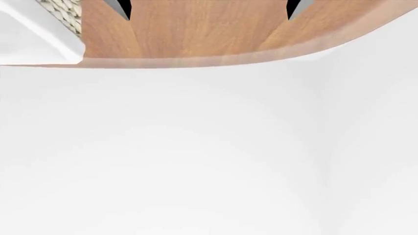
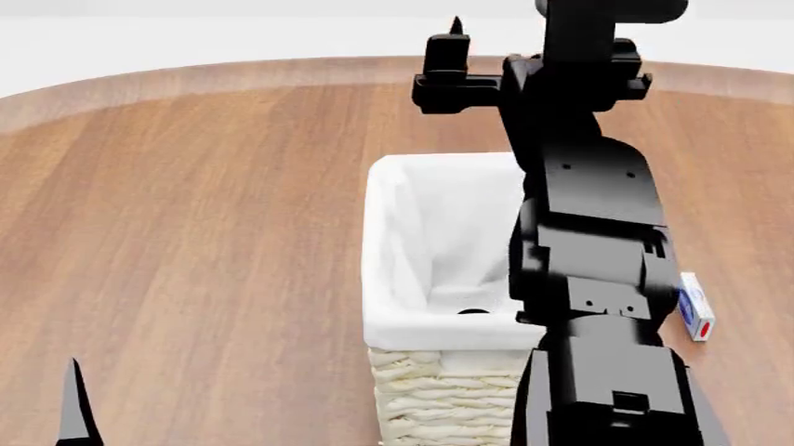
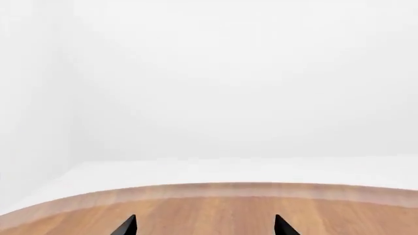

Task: Pick up the alphabet soup and put it in the basket.

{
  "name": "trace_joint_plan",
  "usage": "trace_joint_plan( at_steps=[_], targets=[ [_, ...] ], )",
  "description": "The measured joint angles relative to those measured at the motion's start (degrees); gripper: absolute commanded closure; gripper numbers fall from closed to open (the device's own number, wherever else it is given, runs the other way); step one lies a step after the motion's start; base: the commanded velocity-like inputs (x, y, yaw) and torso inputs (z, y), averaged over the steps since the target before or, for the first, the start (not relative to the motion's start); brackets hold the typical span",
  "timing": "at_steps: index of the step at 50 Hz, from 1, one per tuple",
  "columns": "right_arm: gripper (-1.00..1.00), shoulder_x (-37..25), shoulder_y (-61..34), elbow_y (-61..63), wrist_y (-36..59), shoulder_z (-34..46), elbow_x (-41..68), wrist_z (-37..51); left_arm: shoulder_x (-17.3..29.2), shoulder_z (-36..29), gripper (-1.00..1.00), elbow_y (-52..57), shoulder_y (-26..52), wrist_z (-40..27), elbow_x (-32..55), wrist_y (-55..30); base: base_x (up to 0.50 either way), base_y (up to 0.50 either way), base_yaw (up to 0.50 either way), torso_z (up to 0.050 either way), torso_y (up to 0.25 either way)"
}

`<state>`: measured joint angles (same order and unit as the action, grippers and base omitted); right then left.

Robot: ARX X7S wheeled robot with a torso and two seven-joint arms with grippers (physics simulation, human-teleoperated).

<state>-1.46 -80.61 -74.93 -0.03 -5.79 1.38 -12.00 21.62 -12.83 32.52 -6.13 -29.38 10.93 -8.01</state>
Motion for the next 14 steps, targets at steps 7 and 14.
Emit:
trace_joint_plan(
  at_steps=[7, 14],
  targets=[
    [-1.0, 0.5, -1.3, 0.0, -1.3, -1.3, 0.0, -0.8, 0.1, 0.0, -1.0, -0.1, 0.0, -0.1, 0.0, 0.1, 0.0, 0.0, 0.0, 0.0, 0.0],
    [-1.0, 0.7, -0.1, 4.7, -1.1, -1.0, 0.0, -1.7, 0.2, 0.0, -1.0, 0.1, -0.1, -0.3, 0.1, 0.1, 0.0, 0.0, 0.0, 0.0, 0.0]
  ],
)
